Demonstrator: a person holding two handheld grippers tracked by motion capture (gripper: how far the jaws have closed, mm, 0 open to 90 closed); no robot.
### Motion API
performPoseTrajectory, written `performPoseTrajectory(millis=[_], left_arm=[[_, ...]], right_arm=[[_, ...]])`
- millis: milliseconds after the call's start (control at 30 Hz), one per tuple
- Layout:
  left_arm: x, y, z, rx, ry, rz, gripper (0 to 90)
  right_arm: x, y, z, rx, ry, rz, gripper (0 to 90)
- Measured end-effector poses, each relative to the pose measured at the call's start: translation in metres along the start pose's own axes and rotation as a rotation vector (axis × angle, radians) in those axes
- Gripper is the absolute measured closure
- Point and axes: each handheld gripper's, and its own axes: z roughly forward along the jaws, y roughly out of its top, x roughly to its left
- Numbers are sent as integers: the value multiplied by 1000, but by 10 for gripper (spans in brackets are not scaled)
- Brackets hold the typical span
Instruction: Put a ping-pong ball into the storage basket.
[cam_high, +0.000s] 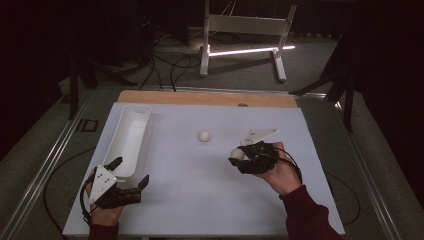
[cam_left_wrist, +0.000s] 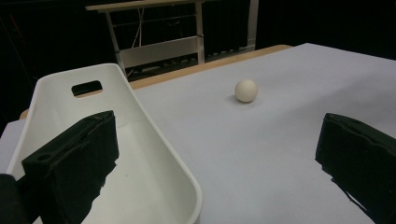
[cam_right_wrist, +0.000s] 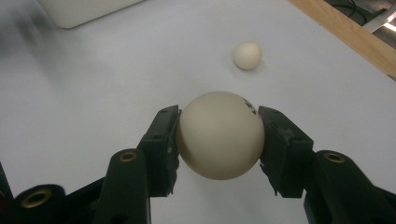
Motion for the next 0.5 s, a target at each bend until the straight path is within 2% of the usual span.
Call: performPoseTrajectory(millis=[500], left_arm=[[0,0,1,5,4,0,2]], right_arm=[[1,15,1,-19,0,-12,503]])
